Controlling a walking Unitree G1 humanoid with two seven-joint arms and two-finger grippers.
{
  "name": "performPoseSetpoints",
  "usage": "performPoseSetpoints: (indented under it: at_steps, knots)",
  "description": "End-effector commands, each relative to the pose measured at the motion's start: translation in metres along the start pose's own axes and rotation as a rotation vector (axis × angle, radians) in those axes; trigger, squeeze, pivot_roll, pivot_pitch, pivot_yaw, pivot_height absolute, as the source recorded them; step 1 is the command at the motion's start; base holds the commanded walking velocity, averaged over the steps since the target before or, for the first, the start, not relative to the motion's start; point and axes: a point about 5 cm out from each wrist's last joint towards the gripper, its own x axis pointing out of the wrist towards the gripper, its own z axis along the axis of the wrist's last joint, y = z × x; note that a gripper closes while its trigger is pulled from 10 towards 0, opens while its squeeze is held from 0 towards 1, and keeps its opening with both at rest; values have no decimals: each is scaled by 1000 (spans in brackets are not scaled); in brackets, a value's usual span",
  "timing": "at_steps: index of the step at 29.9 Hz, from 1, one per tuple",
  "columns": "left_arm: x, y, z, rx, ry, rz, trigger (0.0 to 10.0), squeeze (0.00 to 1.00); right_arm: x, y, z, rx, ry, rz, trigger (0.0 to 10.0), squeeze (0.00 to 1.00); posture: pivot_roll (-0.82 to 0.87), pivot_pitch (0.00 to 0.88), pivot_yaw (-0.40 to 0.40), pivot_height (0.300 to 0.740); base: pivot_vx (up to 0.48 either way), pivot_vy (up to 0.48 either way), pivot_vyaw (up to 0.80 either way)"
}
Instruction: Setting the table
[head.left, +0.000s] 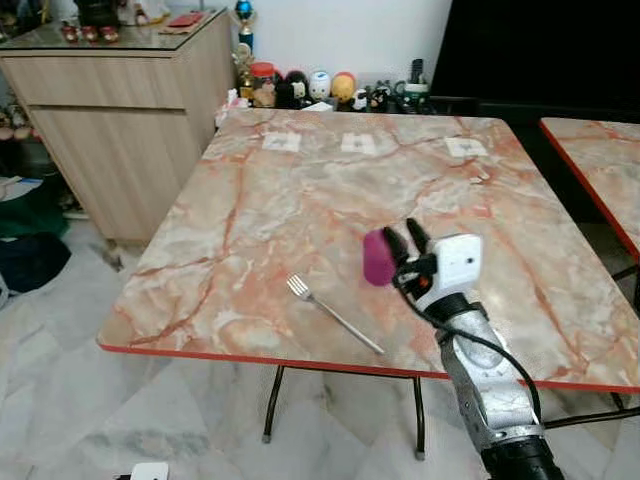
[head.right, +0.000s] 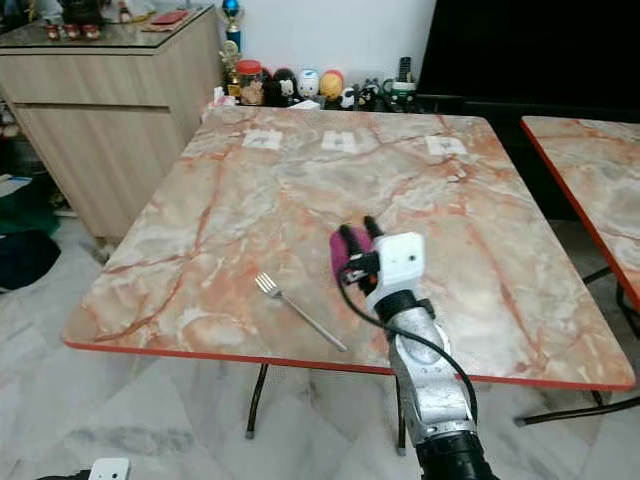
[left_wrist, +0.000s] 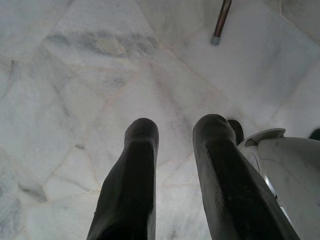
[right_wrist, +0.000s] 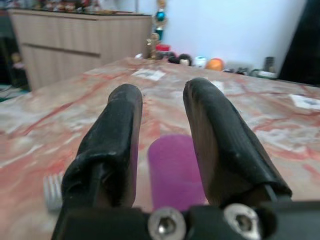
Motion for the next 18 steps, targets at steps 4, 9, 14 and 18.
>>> performPoseSetpoints:
  at_steps: [4, 9, 14, 18]
  knots:
    - [-1, -3, -4, 5, 15, -7, 10000, 0, 1, 6, -2, 0, 18, 64, 10000, 1000, 0, 0, -5, 740, 0, 0, 0]
    - [-1, -2, -4, 1, 16, -5, 10000, 0, 2, 12, -2, -21, 16, 99, 10000, 0, 0, 6, -3, 740, 0, 0, 233]
    - [-1, -2, -4, -4, 18, -3, 10000, 0, 1, 16, -5, -17, 28, 124, 10000, 0, 3, 12, -3, 740, 0, 0, 800]
    - [-1, -2, -4, -7, 17, -2, 10000, 0, 2, 16, -6, -18, 33, 122, 10000, 0, 3, 12, -4, 740, 0, 0, 800]
